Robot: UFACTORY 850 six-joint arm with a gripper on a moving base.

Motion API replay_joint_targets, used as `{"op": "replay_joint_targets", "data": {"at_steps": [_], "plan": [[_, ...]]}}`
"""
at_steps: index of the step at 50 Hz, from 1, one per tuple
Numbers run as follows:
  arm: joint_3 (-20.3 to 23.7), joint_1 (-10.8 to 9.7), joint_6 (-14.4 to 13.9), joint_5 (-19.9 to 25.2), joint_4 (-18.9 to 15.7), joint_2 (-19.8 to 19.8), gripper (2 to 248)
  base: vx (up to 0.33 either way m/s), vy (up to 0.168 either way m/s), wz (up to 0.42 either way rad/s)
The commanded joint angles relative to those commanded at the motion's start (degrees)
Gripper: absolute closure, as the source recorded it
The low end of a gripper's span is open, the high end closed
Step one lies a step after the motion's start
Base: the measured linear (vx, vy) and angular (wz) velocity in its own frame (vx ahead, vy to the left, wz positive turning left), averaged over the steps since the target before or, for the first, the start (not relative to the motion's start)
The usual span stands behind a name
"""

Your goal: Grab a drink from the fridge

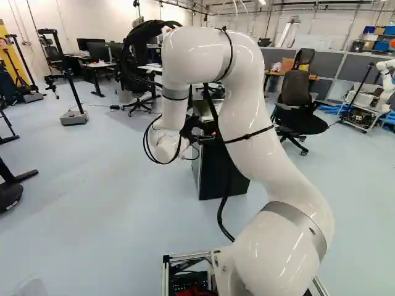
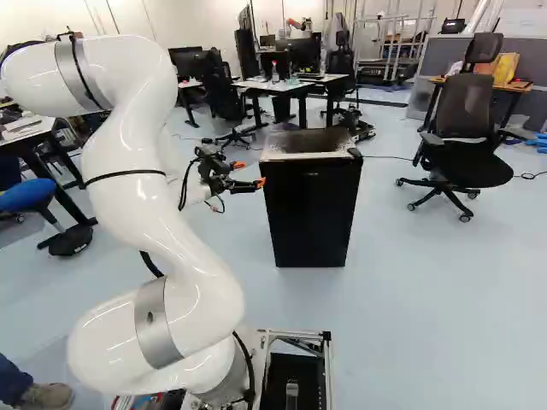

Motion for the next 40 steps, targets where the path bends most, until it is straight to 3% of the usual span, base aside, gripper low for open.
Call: {"op": "replay_joint_targets", "data": {"at_steps": [40], "plan": [[-3.1,-2.86,0.0,-0.77,0.0,-1.76,3,0.0,0.0,0.0]]}}
